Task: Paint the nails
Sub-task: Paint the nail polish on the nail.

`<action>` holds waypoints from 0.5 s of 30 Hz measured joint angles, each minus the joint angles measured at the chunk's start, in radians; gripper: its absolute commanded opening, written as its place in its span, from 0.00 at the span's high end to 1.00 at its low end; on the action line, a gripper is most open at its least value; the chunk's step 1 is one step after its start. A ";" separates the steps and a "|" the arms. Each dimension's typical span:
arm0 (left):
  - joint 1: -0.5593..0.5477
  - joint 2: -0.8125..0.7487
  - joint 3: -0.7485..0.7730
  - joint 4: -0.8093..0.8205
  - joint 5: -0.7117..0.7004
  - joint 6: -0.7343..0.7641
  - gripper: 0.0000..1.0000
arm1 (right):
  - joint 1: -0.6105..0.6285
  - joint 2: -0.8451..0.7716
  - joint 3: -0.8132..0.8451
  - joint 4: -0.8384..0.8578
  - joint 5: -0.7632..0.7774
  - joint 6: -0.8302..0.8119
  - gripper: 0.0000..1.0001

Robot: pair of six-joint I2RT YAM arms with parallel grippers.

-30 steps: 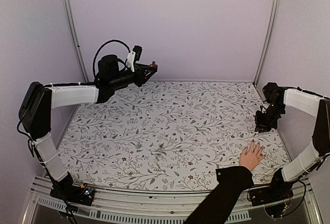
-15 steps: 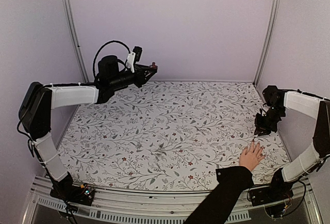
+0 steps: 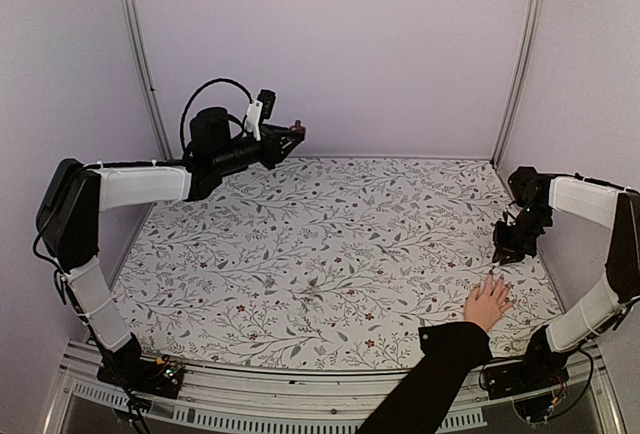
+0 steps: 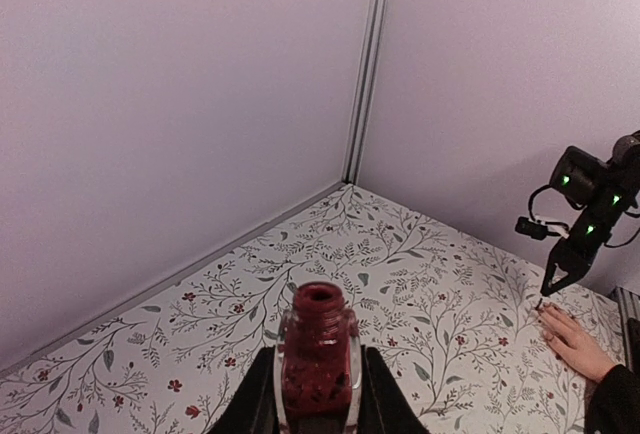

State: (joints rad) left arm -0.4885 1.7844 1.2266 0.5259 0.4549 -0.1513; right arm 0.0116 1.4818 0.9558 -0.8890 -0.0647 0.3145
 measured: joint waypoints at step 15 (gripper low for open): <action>0.000 0.000 0.000 0.000 0.000 0.000 1.00 | 0.000 0.013 0.000 0.000 0.026 -0.001 1.00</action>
State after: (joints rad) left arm -0.4885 1.7844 1.2270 0.5259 0.4553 -0.1513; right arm 0.0116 1.4944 0.9558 -0.8886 -0.0391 0.3138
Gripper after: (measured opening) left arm 0.208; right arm 0.134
